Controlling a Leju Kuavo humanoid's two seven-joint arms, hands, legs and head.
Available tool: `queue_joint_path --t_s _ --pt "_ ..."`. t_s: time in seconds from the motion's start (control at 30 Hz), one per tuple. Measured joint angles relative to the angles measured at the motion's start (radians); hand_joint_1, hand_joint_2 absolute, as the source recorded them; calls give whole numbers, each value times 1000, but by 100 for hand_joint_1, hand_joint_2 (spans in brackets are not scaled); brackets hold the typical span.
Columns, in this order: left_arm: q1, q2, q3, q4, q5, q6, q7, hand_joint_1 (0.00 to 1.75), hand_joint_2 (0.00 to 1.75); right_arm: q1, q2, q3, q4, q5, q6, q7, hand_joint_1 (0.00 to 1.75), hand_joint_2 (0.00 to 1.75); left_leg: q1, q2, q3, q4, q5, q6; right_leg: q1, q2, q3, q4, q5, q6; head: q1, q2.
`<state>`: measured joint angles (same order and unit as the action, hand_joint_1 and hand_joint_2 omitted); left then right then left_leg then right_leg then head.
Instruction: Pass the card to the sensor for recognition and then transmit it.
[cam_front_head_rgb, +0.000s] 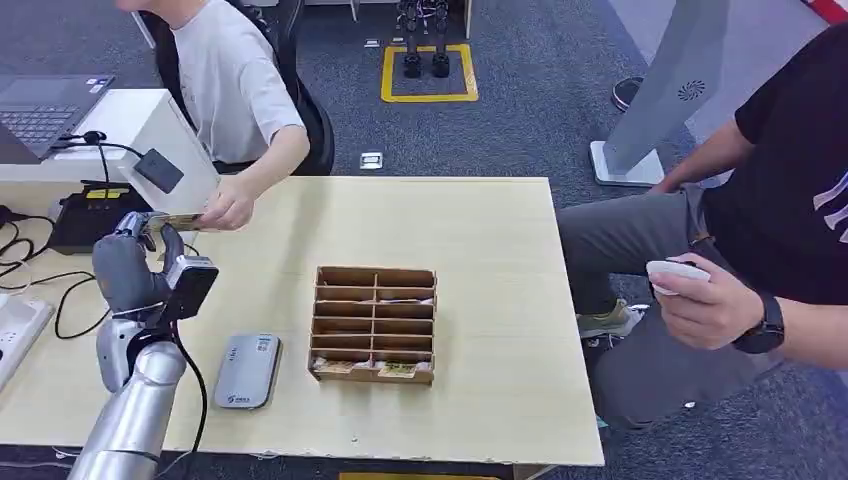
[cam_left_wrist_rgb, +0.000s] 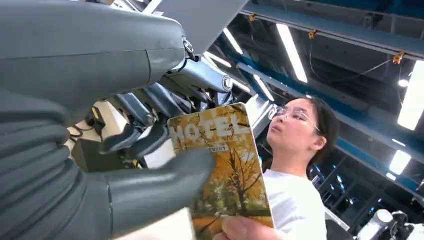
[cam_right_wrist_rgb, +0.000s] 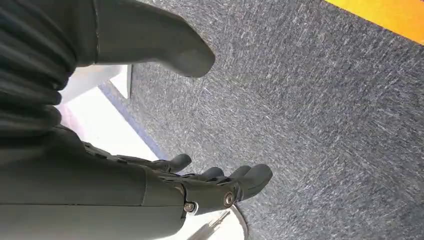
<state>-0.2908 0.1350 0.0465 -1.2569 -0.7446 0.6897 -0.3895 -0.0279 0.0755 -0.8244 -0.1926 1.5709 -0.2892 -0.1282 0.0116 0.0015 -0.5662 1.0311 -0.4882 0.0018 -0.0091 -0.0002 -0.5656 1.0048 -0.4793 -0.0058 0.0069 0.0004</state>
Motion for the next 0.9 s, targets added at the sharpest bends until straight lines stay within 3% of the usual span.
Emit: queue_joint_path --t_s 0.23,0.3,0.4,0.6,0.7,0.9 --pt "-1 10 -14 7 120 -63 13 0 175 0 -1 0 0 -7 0 -5 0 175 0 0 0 0 0 0 0 0 0 0 0 0 0 0" --pt "10 25 -30 0 164 -165 27 0 175 0 -2 0 0 -12 0 -4 0 175 0 0 0 0 0 0 0 1 0 0 0 0 0 0" --pt "57 87 -78 -58 187 -331 17 0 175 3 -6 0 0 -18 1 -6 0 175 0 3 0 0 0 0 0 3 -1 0 0 0 0 0" --pt "213 200 -117 -264 270 -577 -88 0 175 9 -16 0 0 -26 4 -10 0 175 0 4 -2 0 -1 0 0 4 -3 0 0 0 0 0" --pt "300 246 -156 -388 228 -614 -135 0 175 11 -20 -1 0 -31 4 -16 0 175 0 3 -2 -1 -1 -1 0 4 -3 0 -1 0 0 0" --pt "403 310 -274 -556 148 -581 -144 0 175 12 -23 -2 0 -33 5 -13 0 175 0 3 -2 -1 -1 -1 0 3 -3 0 0 0 0 0"
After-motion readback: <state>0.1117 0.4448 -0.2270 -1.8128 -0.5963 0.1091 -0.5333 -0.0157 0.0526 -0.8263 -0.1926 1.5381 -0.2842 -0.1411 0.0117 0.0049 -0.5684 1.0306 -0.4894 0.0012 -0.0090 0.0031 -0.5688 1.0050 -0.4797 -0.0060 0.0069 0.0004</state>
